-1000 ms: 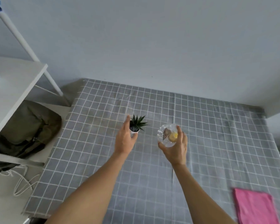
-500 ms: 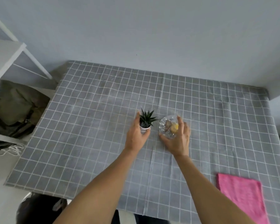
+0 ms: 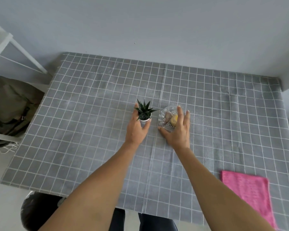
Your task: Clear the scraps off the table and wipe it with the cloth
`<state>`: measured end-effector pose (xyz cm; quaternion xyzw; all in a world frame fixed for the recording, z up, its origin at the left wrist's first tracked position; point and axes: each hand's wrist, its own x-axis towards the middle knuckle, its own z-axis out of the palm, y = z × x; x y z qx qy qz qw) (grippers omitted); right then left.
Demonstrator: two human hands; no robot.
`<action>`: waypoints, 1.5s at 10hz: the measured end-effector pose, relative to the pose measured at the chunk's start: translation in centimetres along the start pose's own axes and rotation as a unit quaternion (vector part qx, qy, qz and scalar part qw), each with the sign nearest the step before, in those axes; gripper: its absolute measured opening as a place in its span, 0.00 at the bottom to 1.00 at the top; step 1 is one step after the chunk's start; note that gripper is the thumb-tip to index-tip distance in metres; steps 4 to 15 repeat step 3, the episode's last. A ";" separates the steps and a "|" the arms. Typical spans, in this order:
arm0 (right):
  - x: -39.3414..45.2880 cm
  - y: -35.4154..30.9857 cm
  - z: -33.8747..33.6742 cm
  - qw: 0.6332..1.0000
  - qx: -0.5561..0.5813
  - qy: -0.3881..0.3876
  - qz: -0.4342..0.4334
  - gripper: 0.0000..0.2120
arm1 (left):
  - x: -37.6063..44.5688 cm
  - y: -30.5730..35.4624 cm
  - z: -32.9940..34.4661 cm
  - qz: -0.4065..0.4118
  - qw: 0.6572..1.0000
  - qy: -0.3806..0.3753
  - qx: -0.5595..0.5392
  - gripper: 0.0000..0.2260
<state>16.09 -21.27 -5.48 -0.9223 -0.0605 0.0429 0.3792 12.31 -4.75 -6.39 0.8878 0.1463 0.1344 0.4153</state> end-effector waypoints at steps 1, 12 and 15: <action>0.0 -0.7 -0.4 1.000 -0.015 -0.017 0.017 0.53 | -0.1 0.1 -0.4 -0.002 1.000 -0.003 0.009 0.35; -0.5 -1.1 -1.4 0.991 -0.131 -0.009 0.022 0.56 | -0.7 -0.5 -1.8 0.025 0.999 -0.031 0.019 0.43; -0.5 -1.1 -1.4 0.991 -0.131 -0.009 0.022 0.56 | -0.7 -0.5 -1.8 0.025 0.999 -0.031 0.019 0.43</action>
